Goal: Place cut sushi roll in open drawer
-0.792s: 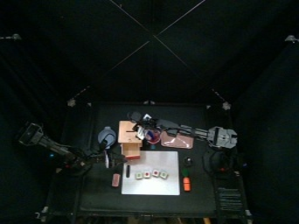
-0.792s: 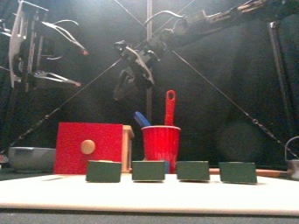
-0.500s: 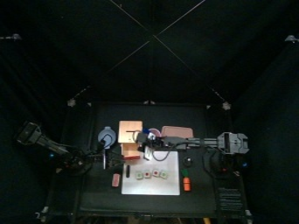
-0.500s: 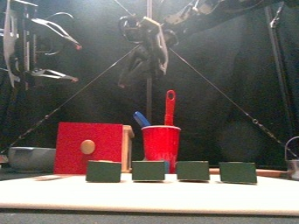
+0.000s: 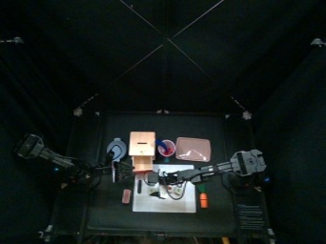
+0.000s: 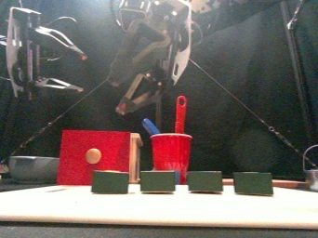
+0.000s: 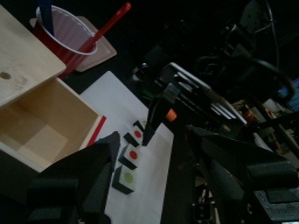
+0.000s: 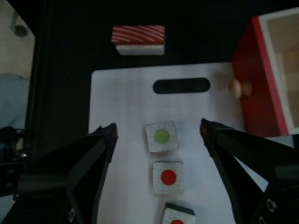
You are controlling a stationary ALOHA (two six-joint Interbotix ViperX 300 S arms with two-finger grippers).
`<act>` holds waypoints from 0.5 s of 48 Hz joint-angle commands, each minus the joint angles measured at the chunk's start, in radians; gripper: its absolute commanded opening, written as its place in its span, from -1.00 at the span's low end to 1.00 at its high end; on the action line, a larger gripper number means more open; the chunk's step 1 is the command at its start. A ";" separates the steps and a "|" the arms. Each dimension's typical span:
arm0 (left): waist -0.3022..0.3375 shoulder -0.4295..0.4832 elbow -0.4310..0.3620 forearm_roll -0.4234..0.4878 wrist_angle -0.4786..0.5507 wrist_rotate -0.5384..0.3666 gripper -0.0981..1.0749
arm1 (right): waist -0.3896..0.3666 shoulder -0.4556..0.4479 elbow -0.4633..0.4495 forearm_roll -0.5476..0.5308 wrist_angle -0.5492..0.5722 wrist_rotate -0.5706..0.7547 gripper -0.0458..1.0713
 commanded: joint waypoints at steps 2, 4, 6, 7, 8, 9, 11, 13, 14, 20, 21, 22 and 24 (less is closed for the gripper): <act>0.003 -0.009 -0.006 0.032 -0.005 0.006 0.78 | 0.005 0.011 -0.017 -0.002 -0.008 -0.003 0.93; 0.003 -0.015 -0.003 0.058 -0.005 0.005 0.78 | 0.005 0.021 -0.014 0.000 -0.008 -0.002 0.88; 0.005 -0.020 -0.003 0.080 -0.005 0.002 0.78 | 0.005 0.035 -0.015 0.003 -0.008 -0.002 0.84; 0.005 -0.023 -0.003 0.091 -0.005 0.000 0.78 | 0.005 0.040 -0.017 0.003 -0.009 -0.002 0.82; 0.005 -0.026 -0.003 0.101 -0.005 0.000 0.78 | 0.006 0.046 -0.020 0.002 -0.008 -0.002 0.81; 0.005 -0.029 -0.003 0.109 -0.003 -0.002 0.78 | 0.006 0.052 -0.021 -0.002 -0.008 -0.002 0.78; 0.005 -0.034 -0.003 0.123 -0.003 -0.003 0.78 | 0.009 0.067 -0.028 -0.002 -0.008 -0.003 0.76; 0.005 -0.037 -0.003 0.129 -0.003 -0.003 0.78 | 0.009 0.078 -0.032 -0.002 -0.008 -0.003 0.74; 0.006 -0.037 -0.002 0.129 -0.003 -0.003 0.78 | 0.011 0.084 -0.034 -0.002 -0.008 -0.003 0.73; 0.021 -0.038 0.003 0.129 -0.002 -0.003 0.78 | 0.011 0.114 -0.043 -0.002 -0.008 -0.002 0.70; 0.021 -0.038 0.003 0.129 0.000 -0.003 0.78 | 0.009 0.118 -0.044 -0.002 -0.008 -0.002 0.70; 0.023 -0.038 0.005 0.129 0.000 -0.003 0.78 | 0.009 0.124 -0.046 -0.002 -0.008 -0.002 0.70; 0.023 -0.040 0.005 0.129 0.000 -0.003 0.78 | 0.009 0.132 -0.048 0.000 -0.008 0.000 0.70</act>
